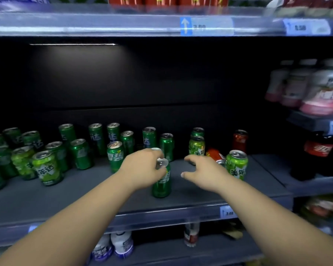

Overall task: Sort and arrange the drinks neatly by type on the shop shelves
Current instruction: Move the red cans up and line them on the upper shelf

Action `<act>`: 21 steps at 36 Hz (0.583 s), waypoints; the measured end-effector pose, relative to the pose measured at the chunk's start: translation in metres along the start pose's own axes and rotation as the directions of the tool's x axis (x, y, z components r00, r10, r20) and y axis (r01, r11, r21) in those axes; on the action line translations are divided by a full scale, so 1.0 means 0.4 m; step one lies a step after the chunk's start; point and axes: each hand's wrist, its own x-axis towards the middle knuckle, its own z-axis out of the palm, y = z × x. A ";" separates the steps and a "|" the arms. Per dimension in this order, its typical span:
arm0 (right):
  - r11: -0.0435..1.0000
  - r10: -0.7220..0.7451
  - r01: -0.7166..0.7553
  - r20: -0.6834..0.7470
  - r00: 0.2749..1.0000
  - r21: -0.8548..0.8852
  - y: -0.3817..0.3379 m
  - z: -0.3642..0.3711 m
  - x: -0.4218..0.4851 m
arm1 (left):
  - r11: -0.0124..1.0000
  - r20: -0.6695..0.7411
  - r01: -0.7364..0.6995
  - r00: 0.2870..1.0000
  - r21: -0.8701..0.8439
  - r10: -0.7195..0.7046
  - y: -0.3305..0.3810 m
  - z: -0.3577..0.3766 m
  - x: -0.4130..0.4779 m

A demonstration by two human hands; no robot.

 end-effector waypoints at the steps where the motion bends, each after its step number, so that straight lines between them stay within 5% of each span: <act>1: 1.000 0.013 -0.013 -0.020 1.000 0.009 0.007 -0.008 0.004 | 1.000 -0.002 -0.026 1.000 -0.005 0.026 0.006 0.000 0.017; 9: 0.986 0.160 -0.164 -0.189 0.969 -0.007 0.081 -0.084 0.018 | 0.968 0.030 -0.249 0.968 -0.040 0.250 0.072 0.025 0.157; 21: 0.921 0.383 -0.305 -0.413 0.826 0.244 0.293 -0.223 0.003 | 0.894 0.065 -0.431 0.896 -0.120 0.440 0.190 0.112 0.309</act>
